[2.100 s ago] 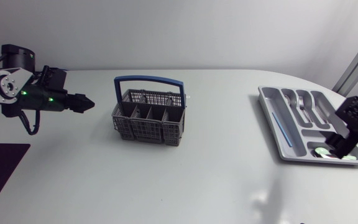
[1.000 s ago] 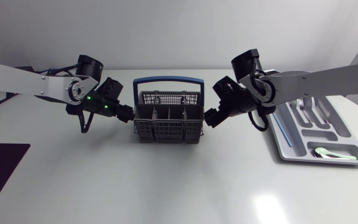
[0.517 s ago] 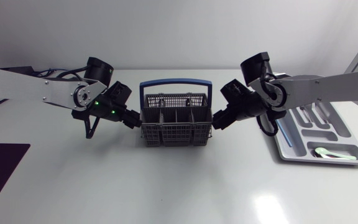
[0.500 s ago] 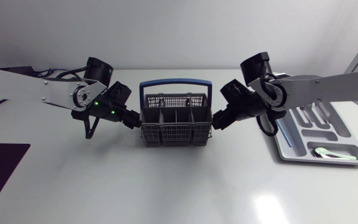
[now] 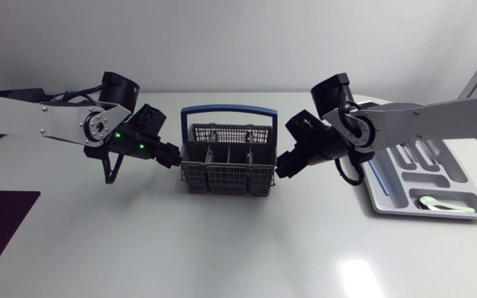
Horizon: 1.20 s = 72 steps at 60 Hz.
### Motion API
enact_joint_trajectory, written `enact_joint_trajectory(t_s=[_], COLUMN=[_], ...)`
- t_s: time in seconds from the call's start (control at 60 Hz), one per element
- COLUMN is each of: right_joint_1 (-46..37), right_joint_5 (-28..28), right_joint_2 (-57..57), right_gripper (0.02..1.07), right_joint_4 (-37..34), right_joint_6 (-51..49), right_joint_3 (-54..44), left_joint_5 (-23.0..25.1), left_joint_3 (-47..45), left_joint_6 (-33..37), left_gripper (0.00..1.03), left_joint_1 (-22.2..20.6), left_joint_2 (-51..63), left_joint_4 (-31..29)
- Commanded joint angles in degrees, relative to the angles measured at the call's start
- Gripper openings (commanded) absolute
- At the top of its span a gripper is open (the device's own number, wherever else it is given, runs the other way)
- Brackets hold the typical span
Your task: Unload the cutlery basket into the drawer organizer.
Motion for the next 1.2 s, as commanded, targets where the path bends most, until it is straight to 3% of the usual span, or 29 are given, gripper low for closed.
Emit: enact_joint_trajectory(t_s=[0.0, 0.4, 0.533, 0.783, 0.933, 1.183], right_joint_1=[1.3, 0.6, 0.2, 0.0, 0.0, 0.0], right_joint_5=[-0.1, 0.7, 1.1, 1.2, 1.6, 2.7], right_joint_2=[-0.9, -1.0, -1.2, -1.4, -1.5, -1.7], right_gripper=[0.64, 0.65, 0.76, 0.77, 0.86, 0.89], right_joint_4=[-0.2, -0.1, -0.1, 0.0, 0.0, -0.1], right_joint_6=[1.4, 1.4, 1.3, 1.1, 1.1, 1.2], right_joint_3=[-1.1, -1.3, -1.8, -2.7, -3.2, -3.4], left_joint_5=[2.0, 2.0, 2.0, 2.0, 2.1, 2.0], left_joint_3=[-2.3, -4.2, -4.4, -4.9, -5.5, -6.9], left_joint_6=[-0.3, -0.3, -0.5, -0.9, -0.8, -0.5], left_gripper=[0.57, 0.57, 0.57, 0.57, 0.57, 0.57], left_joint_1=[-1.1, -1.3, -1.6, -2.4, -2.0, -1.6], left_joint_2=[-1.3, -3.0, -3.3, -3.8, -4.1, -5.1], left_joint_4=[0.9, 1.3, 1.3, 1.3, 1.4, 1.4])
